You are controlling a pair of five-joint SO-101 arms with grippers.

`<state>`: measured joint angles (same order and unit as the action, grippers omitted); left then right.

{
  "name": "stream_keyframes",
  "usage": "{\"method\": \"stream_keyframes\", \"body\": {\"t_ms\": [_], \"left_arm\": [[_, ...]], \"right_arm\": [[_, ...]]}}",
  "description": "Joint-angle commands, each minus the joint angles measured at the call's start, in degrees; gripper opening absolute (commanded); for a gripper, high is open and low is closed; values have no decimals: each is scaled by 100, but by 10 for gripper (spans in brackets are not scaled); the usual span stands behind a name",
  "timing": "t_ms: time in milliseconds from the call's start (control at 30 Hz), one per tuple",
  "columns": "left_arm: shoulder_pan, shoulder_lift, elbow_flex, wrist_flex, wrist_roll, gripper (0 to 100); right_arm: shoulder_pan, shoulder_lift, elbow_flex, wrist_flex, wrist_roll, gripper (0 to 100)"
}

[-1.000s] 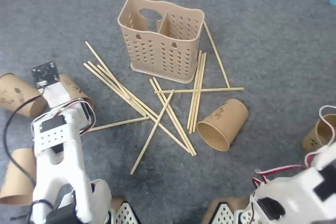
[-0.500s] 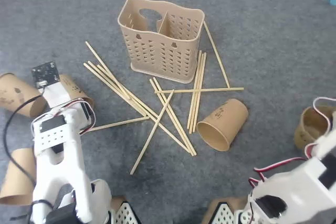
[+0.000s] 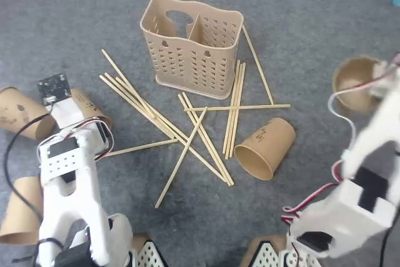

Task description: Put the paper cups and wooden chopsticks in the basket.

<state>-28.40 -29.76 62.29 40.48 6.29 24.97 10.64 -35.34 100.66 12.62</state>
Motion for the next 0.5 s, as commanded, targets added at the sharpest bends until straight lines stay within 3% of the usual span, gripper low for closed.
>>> {"method": "stream_keyframes", "body": {"t_ms": [0,167,467], "left_arm": [[53,-70,-22,-114,-44,123],[53,-70,-22,-123,-44,123],[53,-70,-22,-132,-44,123]], "right_arm": [[-743,-426,-712,233,-756,6],[-1930,-426,-1556,215,-1521,6],[-3767,-356,-3385,31,-2101,6]]}}
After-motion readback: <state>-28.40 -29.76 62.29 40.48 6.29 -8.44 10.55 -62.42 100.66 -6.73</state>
